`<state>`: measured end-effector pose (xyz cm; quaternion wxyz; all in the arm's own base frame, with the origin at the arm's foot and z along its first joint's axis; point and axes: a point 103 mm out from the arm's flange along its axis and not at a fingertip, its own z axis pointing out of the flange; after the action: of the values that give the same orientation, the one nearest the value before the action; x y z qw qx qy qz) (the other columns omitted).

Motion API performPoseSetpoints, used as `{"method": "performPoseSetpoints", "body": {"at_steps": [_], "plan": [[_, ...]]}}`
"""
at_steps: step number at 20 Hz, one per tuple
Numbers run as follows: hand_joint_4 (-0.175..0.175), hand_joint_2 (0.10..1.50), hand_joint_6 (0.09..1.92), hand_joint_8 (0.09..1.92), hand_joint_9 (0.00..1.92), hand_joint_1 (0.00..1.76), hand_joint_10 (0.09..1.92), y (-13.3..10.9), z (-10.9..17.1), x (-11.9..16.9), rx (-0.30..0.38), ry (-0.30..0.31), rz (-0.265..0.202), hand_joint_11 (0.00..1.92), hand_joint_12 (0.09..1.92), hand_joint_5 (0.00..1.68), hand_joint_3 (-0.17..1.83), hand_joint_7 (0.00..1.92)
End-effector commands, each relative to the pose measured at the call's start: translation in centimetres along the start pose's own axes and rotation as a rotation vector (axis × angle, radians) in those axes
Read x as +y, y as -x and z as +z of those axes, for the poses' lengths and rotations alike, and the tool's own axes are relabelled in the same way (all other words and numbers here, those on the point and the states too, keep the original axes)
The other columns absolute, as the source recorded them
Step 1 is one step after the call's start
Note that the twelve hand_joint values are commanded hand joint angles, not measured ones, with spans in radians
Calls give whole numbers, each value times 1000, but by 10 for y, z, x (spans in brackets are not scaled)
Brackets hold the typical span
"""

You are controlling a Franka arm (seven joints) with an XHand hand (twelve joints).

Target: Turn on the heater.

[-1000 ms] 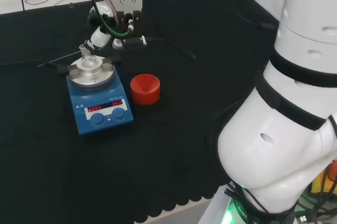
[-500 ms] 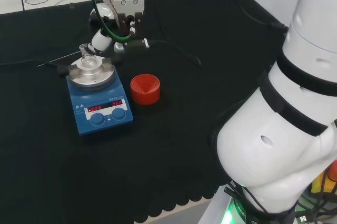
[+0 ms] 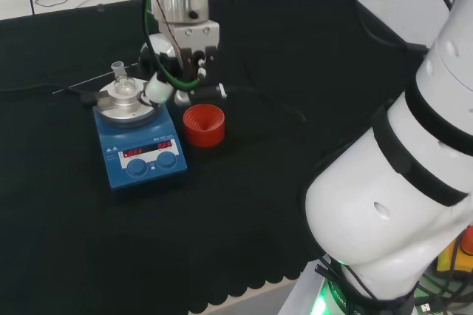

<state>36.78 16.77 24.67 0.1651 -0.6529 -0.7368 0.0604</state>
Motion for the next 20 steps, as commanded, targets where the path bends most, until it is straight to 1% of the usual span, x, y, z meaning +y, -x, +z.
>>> {"method": "performPoseSetpoints", "body": {"at_steps": [1, 4, 7, 8, 9, 11, 13, 15, 17, 20], "plan": [[-49, 659, 546, 802, 1026, 1010, 650, -8, 25, -33, 2, -39, -4, 599, 1279, 528, 739, 879], [-59, 663, 570, 829, 1121, 1027, 659, -14, 37, -40, 10, -62, -8, 699, 1231, 537, 748, 1001], [-78, 673, 593, 846, 1255, 1061, 667, -19, 46, -42, -13, -109, -17, 914, 1092, 530, 746, 1145], [-82, 676, 597, 849, 1281, 1067, 669, -21, 48, -42, -17, -124, -16, 959, 1064, 528, 744, 1172], [-90, 680, 602, 874, 1341, 1080, 693, -23, 51, -41, -18, -141, -17, 1052, 1017, 525, 740, 1229], [-102, 691, 613, 957, 1446, 1109, 782, -26, 55, -39, -31, -169, -18, 1243, 915, 508, 730, 1347], [-108, 710, 629, 1089, 1505, 1155, 941, -29, 58, -36, -42, -189, -18, 1345, 869, 479, 732, 1424], [-107, 723, 649, 1223, 1540, 1193, 1088, -31, 60, -33, -56, -203, -20, 1363, 910, 449, 744, 1465], [-99, 740, 675, 1366, 1592, 1252, 1223, -33, 62, -29, -65, -226, -25, 1336, 1031, 415, 766, 1507], [-84, 752, 702, 1468, 1616, 1347, 1322, -35, 68, -23, -76, -282, -30, 1258, 1201, 357, 822, 1534]]}}
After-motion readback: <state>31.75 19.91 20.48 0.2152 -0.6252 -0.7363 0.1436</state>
